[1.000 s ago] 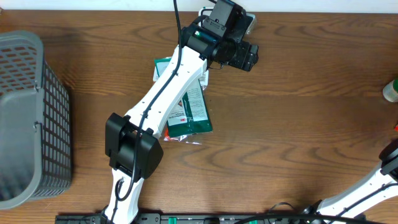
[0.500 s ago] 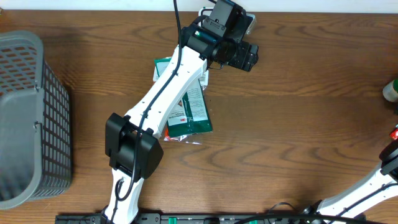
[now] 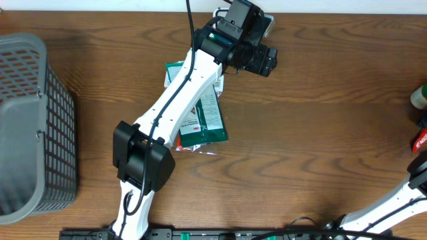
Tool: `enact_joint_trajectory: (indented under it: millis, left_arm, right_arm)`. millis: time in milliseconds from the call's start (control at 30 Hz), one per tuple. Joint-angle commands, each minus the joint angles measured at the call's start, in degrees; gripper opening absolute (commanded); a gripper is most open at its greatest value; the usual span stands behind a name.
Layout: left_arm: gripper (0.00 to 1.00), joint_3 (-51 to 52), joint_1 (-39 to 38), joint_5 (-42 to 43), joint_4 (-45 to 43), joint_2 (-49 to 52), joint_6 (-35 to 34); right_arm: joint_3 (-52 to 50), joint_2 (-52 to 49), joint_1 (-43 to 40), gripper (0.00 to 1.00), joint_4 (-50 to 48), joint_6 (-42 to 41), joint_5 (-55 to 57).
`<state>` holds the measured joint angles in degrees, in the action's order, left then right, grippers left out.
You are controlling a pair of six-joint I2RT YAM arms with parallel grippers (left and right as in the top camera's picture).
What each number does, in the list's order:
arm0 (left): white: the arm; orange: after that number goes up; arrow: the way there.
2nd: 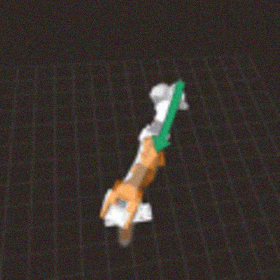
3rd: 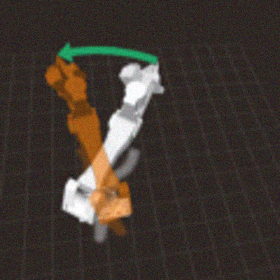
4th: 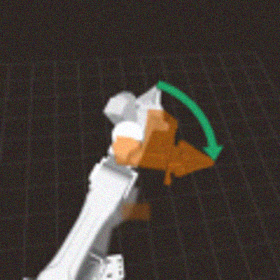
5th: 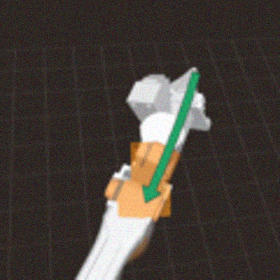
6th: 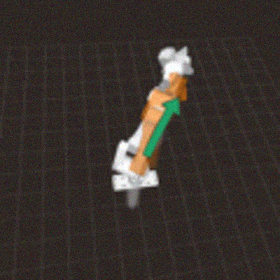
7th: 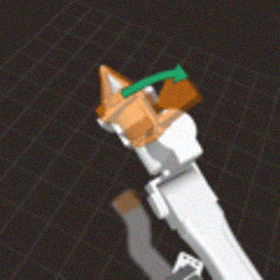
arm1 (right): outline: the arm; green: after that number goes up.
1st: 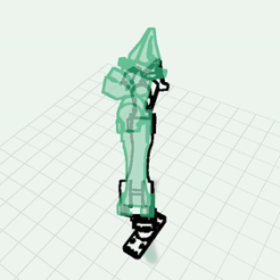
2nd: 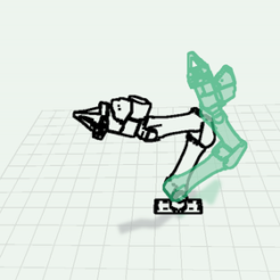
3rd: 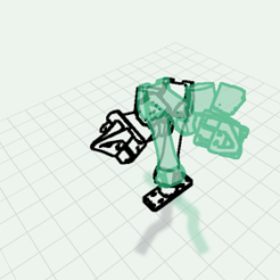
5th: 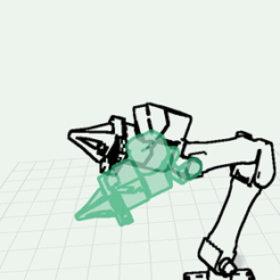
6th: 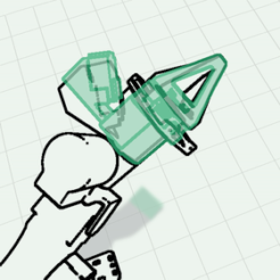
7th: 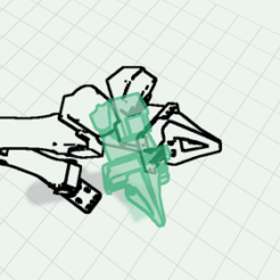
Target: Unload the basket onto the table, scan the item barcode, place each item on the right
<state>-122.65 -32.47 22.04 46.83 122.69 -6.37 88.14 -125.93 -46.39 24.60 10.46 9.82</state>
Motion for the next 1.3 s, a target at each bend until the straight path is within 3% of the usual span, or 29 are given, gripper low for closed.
enact_joint_trajectory:
  millis: [0,400,500,700,800,933,1167,1267]
  left_arm:
    - [0.79,-0.35,-0.07,-0.72,0.24,0.70,0.11]
    - [0.79,-0.35,-0.07,-0.70,-1.77,0.68,0.11]
    - [0.79,-0.35,0.04,-1.03,-2.21,0.39,3.26]
    - [0.79,-0.37,2.89,-13.70,-7.93,-3.34,4.02]
    - [0.79,-0.37,6.78,-21.24,-10.51,-7.15,6.34]
    - [0.79,-0.35,13.55,-21.68,-7.76,-12.70,8.79]
    - [0.79,0.13,25.59,-33.18,-1.18,-18.97,13.29]
    - [0.79,1.27,29.20,-34.23,1.11,-20.15,13.42]
  right_arm:
    - [2.08,-1.05,-0.44,0.69,2.73,-2.34,-0.48]
    - [28.79,-1.05,-0.37,0.80,25.55,-3.76,-18.88]
    - [36.26,-1.05,-0.33,0.80,31.19,-3.76,-22.40]
    - [48.50,-1.03,0.70,0.79,39.21,-2.84,-36.54]
    - [53.27,-1.03,2.56,0.77,42.01,-2.69,-40.37]
    - [55.47,-1.03,7.28,0.78,44.89,-0.50,-40.11]
    - [55.47,-1.03,20.04,0.88,44.74,1.60,-41.83]
    - [55.43,-1.05,25.88,0.96,44.61,1.57,-44.92]
